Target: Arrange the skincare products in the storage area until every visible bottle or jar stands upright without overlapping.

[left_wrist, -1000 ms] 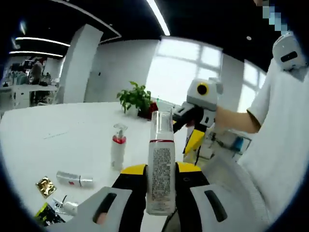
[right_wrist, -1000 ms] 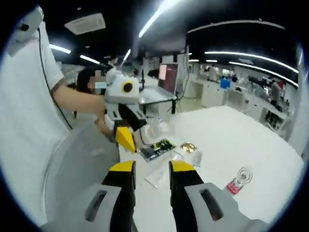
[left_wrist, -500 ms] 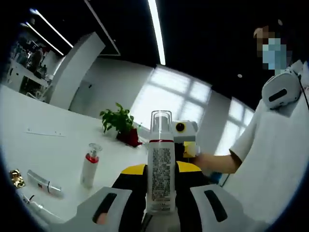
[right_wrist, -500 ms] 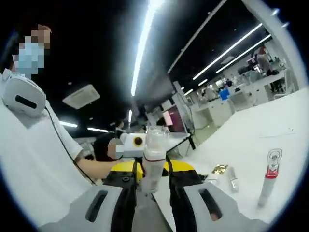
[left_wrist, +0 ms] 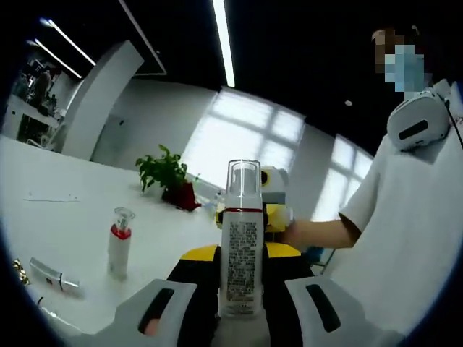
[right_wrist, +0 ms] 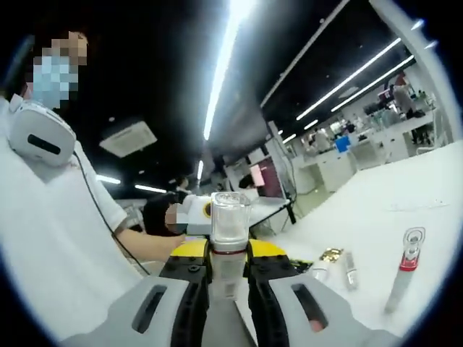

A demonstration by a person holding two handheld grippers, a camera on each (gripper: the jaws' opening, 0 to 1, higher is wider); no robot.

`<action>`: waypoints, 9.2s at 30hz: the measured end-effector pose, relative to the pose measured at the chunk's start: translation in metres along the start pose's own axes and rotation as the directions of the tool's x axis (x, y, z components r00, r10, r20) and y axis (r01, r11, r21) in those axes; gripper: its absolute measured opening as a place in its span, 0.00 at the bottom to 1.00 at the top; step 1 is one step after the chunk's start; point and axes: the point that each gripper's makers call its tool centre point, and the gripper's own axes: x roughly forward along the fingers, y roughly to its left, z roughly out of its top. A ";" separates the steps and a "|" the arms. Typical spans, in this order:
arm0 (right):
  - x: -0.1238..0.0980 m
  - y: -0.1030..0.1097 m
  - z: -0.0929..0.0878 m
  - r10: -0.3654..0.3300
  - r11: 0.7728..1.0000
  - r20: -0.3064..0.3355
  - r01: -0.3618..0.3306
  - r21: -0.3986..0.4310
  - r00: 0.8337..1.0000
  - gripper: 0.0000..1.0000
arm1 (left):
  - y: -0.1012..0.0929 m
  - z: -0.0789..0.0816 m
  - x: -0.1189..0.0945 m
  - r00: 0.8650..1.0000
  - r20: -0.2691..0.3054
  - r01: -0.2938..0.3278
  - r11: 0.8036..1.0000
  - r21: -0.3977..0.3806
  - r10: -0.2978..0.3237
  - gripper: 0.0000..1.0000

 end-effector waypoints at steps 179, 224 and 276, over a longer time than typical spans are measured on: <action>-0.069 -0.189 -0.186 -0.275 0.951 -0.480 0.161 -0.264 0.833 0.21 | 0.147 -0.105 0.089 0.898 -0.410 -0.024 0.949 0.315 0.159 0.16; -0.079 -0.237 -0.188 -0.390 0.907 -0.505 0.229 -0.352 0.770 0.22 | 0.186 -0.097 0.097 0.914 -0.366 -0.055 0.946 0.318 0.176 0.17; -0.079 -0.161 -0.155 -0.543 0.840 -0.451 0.471 -0.270 0.709 0.71 | 0.148 -0.095 -0.037 0.821 -0.362 -0.450 0.891 0.065 0.441 0.68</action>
